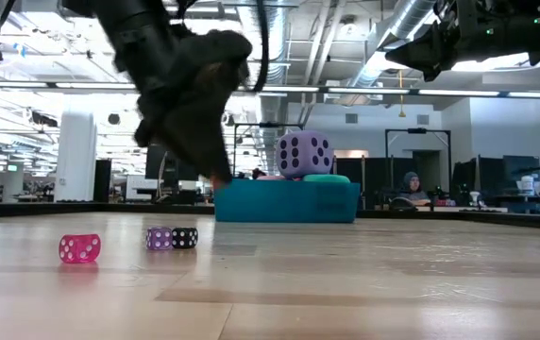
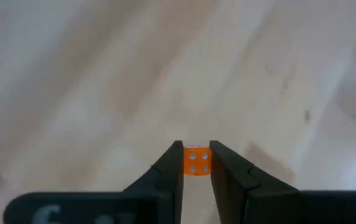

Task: Pick & Place Dice
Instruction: Put the small orange dice into the blue bin

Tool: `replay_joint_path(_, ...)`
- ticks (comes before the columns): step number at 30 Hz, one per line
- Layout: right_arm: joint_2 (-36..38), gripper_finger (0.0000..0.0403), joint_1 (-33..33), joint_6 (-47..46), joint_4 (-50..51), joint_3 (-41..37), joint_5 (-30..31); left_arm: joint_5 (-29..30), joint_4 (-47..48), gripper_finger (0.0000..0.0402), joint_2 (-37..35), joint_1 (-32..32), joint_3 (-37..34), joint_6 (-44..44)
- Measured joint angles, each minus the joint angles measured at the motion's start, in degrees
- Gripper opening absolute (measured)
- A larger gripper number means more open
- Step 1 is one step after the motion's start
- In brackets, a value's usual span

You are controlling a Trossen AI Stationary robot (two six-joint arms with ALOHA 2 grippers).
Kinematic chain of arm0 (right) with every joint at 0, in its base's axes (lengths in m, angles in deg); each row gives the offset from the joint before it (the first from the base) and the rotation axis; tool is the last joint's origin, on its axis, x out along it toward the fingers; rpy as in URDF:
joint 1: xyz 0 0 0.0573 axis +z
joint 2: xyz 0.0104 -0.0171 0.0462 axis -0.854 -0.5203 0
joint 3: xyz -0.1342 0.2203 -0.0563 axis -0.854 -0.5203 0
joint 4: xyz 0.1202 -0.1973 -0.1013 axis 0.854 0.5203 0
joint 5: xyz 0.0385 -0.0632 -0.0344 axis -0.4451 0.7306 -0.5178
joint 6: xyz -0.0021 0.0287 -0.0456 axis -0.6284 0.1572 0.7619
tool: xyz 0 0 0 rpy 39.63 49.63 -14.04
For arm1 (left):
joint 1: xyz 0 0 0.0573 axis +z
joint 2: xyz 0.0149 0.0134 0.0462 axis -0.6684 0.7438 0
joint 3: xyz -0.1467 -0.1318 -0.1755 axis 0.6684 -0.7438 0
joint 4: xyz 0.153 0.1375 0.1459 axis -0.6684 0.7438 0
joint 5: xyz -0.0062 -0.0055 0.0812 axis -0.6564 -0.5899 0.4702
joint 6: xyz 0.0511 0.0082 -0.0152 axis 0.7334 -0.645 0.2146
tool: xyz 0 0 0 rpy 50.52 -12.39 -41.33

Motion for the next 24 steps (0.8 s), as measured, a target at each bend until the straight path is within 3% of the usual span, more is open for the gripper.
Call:
replay_joint_path(5, 0.0, 0.0, 0.0, 0.0, 0.0, 0.0, 0.0, 5.7, 0.6, 0.0052, -3.7, 3.6, 0.1, 6.4)
replay_joint_path(17, 0.0, 0.0, 0.0, 0.0, 0.0, 0.0, 0.0, 11.0, 0.0, 0.0052, -8.5, 15.7, 0.2, 17.2)
replay_joint_path(24, 0.0, 0.0, 0.8, 0.1, -0.1, 0.0, 0.0, 11.7, 0.3, 0.0056, -8.5, 24.8, 0.2, 17.8)
